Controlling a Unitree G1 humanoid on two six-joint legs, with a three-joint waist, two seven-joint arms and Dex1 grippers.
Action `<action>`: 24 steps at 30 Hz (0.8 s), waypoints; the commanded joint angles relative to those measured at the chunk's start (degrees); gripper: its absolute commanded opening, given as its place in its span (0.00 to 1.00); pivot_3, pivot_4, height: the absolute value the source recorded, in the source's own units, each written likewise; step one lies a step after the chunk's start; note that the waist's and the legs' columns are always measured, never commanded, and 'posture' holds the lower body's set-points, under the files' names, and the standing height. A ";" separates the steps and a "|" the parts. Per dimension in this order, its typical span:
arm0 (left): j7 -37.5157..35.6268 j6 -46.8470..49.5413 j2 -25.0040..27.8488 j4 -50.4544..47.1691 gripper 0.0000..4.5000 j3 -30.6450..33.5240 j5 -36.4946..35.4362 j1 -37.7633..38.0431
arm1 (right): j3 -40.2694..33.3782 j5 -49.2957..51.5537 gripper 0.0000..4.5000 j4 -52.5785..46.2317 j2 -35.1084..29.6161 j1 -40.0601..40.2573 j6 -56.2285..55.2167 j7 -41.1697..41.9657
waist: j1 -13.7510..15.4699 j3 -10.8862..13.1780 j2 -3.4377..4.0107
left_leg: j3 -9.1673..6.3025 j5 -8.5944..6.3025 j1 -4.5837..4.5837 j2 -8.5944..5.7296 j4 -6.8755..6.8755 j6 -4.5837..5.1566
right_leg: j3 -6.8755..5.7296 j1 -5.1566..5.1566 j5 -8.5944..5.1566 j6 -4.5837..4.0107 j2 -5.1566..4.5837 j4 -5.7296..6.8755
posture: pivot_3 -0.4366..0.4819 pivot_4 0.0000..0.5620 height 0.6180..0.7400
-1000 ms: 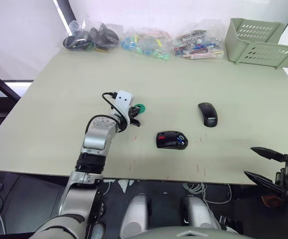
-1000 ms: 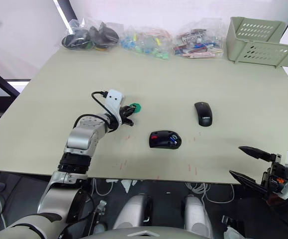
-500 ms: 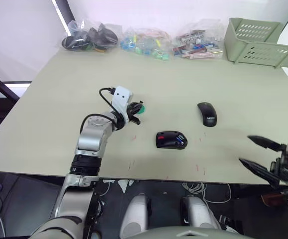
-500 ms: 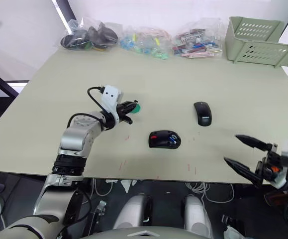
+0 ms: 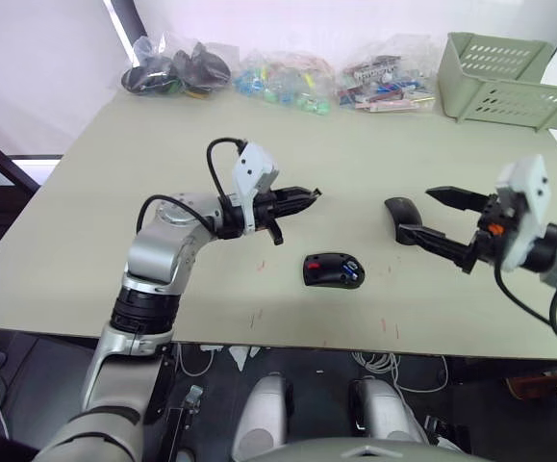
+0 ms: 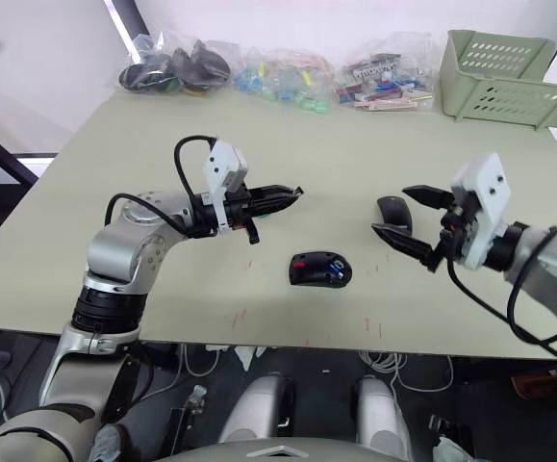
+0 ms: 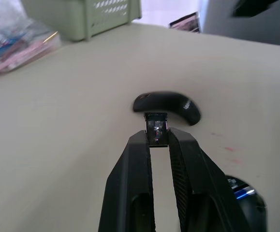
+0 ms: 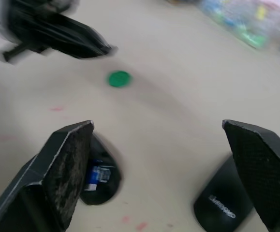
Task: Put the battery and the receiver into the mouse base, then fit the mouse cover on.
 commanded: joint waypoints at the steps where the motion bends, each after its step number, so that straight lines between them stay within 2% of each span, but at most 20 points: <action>1: -3.50 -0.76 1.74 -1.48 0.00 -0.96 -1.08 -2.71 | -0.22 11.08 1.00 7.24 3.44 -8.15 10.39 -7.35 | -0.11 0.02 -0.03 | -0.01 0.00 0.00 0.01 0.00 0.00 | 0.00 0.00 0.00 0.00 0.02 0.00 | 0.48 0.27 1.00; 4: -8.07 -2.58 3.49 -0.98 0.00 -2.18 -1.03 -4.90 | 2.53 24.25 1.00 18.22 5.24 -16.77 18.69 -16.18 | -0.25 0.04 0.00 | -0.06 0.00 -0.16 0.01 0.00 0.01 | -0.04 -0.07 0.02 0.03 0.04 -0.01 | 0.48 0.27 1.00; 9: -12.70 -5.79 4.46 1.61 0.00 -3.55 -0.36 -8.89 | 9.96 46.38 1.00 30.21 3.09 -24.08 18.10 -28.16 | -0.59 0.06 0.00 | -0.08 0.00 -0.57 0.01 0.04 0.02 | -0.08 -0.41 0.15 0.23 0.03 -0.07 | 0.48 0.27 1.00; 11: -14.92 -7.58 5.11 2.44 0.00 -4.58 0.50 -10.58 | 11.28 51.01 1.00 34.94 4.01 -25.83 17.30 -31.36 | -0.79 0.06 -0.01 | -0.07 -0.02 -0.60 0.01 0.02 0.04 | -0.09 -0.42 0.14 0.24 0.04 -0.11 | 0.48 0.27 1.00; 13: -16.77 -9.20 5.71 3.30 0.00 -5.55 1.43 -12.19 | 11.74 51.60 1.00 38.24 4.43 -27.60 18.81 -30.79 | -1.00 0.07 0.00 | -0.05 -0.03 -0.60 0.00 0.02 0.06 | -0.06 -0.42 0.15 0.25 0.04 -0.13 | 0.48 0.27 1.00; 15: -18.34 -11.60 6.11 4.81 0.00 -6.54 3.01 -13.58 | 12.07 51.60 0.88 42.67 5.29 -29.94 21.22 -29.71 | -1.10 0.11 -0.02 | -0.05 -0.03 -0.62 0.00 0.02 0.07 | -0.06 -0.42 0.15 0.26 0.04 -0.13 | 0.48 0.27 1.00; 17: -19.38 -13.73 6.17 5.98 0.00 -7.21 4.13 -14.37 | 12.93 51.60 0.73 45.25 5.77 -31.58 22.88 -29.49 | -1.14 0.18 0.04 | -0.04 -0.03 -0.62 0.01 0.02 0.07 | -0.04 -0.45 0.15 0.26 0.06 -0.11 | 0.48 0.27 1.00; 18: -19.92 -14.41 6.14 6.52 0.00 -7.40 4.43 -14.74 | 13.40 51.60 0.61 46.27 6.06 -32.37 23.48 -29.62 | -1.14 0.18 0.04 | -0.05 -0.03 -0.60 0.06 0.02 0.07 | -0.04 -0.47 0.15 0.26 0.12 -0.09 | 0.48 0.27 1.00; 19: -20.22 -14.70 5.91 7.01 0.00 -7.63 4.76 -15.38 | 13.79 51.60 0.55 47.87 7.13 -33.06 23.82 -30.48 | -1.14 0.18 0.04 | -0.05 -0.03 -0.60 0.07 0.02 0.07 | -0.04 -0.47 0.15 0.26 0.14 -0.09 | 0.48 0.27 1.00; 24: -20.99 -16.23 6.14 8.25 0.00 -8.33 6.65 -16.27 | 14.12 51.60 0.55 52.71 9.59 -35.63 25.94 -31.53 | -1.19 0.21 0.08 | -0.06 -0.03 -0.64 0.13 0.01 0.07 | -0.03 -0.52 0.15 0.25 0.22 -0.05 | 0.48 0.27 1.00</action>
